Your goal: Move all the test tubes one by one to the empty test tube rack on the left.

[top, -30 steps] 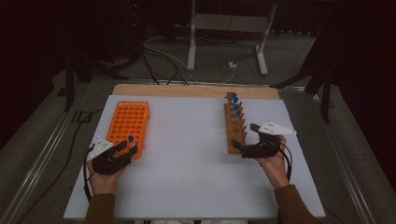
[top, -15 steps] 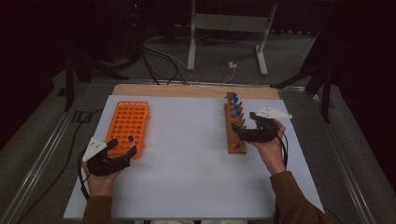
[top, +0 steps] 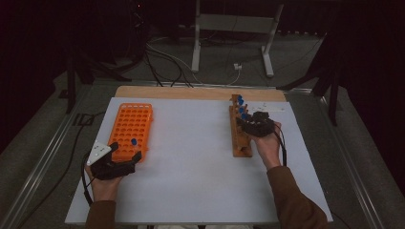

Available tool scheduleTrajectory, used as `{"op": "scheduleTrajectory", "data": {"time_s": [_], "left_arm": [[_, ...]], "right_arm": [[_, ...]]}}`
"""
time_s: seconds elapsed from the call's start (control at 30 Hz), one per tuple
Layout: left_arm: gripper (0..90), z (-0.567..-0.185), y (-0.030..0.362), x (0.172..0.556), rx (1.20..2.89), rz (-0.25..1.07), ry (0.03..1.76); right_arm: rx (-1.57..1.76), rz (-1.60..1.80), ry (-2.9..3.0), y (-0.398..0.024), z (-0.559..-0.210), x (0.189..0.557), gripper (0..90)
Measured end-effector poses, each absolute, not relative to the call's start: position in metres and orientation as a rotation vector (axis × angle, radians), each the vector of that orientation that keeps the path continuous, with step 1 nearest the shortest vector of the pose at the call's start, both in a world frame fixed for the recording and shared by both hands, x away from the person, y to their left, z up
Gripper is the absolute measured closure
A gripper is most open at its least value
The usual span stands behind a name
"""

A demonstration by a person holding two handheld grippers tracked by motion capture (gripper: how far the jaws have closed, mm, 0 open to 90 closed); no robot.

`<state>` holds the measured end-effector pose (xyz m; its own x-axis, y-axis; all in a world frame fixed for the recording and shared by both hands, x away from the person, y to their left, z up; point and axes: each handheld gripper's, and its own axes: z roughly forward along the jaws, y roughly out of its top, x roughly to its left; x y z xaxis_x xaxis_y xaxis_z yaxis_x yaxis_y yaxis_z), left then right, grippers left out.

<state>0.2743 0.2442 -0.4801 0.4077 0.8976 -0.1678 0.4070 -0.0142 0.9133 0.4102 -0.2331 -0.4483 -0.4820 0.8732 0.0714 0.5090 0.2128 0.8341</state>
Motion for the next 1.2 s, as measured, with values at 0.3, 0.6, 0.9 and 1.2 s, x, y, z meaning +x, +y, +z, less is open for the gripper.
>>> {"op": "scheduleTrajectory", "data": {"time_s": [0.3,0.6,0.9,1.2], "left_arm": [[1.1,-0.48,0.243,0.274,1.617,0.594,1.176],[1.1,-0.481,0.243,0.273,1.614,0.595,1.179],[1.2,-0.48,0.244,0.273,1.612,0.6,1.176],[1.2,-0.477,0.244,0.272,1.612,0.609,1.169]], "right_arm": [[1.27,1.166,2.075,-0.23,-0.455,0.415,71.1],[1.271,1.127,2.056,-0.228,-0.459,0.419,76.1],[1.253,1.134,2.04,-0.226,-0.455,0.416,76.5],[1.201,1.169,2.022,-0.228,-0.435,0.408,76.5]]}}
